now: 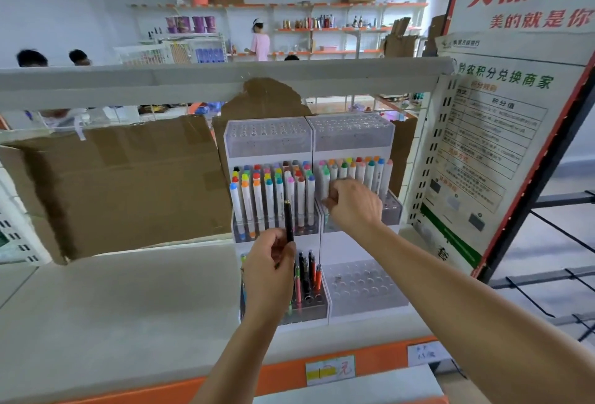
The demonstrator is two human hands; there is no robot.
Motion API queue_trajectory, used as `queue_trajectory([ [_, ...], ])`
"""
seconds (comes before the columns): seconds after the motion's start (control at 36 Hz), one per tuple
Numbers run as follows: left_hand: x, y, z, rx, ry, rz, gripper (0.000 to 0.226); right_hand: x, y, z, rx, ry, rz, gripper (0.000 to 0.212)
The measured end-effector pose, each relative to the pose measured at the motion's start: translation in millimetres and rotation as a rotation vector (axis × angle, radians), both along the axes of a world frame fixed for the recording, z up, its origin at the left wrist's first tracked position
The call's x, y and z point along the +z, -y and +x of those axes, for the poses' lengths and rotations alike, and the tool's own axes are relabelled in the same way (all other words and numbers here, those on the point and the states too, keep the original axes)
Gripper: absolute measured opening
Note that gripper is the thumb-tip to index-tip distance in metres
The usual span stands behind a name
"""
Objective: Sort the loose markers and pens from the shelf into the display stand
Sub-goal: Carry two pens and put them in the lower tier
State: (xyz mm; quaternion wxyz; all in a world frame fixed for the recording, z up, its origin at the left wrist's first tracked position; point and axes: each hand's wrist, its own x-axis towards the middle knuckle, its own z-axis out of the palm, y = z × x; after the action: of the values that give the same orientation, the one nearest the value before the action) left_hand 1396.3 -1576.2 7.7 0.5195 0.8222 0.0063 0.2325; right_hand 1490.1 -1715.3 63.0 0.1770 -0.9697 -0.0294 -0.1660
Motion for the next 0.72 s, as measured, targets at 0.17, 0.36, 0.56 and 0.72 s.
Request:
queue_trajectory([
  [0.17, 1, 3, -1, -0.005, 0.022, -0.004, 0.011, -4, 4, -24, 0.109, 0.203, 0.264, 0.019],
  [0.36, 1, 15, -9, -0.003, 0.059, -0.013, 0.018, -25, -18, -82, 0.416, 0.183, 0.554, 0.014],
  [0.56, -13, 19, -23, 0.009, 0.058, 0.054, 0.014, -38, -16, -92, 0.414, 0.095, 0.713, 0.013],
  [0.72, -15, 9, -30, 0.099, 0.074, 0.092, 0.012, -52, -3, -95, 0.332, 0.188, 0.656, 0.021],
])
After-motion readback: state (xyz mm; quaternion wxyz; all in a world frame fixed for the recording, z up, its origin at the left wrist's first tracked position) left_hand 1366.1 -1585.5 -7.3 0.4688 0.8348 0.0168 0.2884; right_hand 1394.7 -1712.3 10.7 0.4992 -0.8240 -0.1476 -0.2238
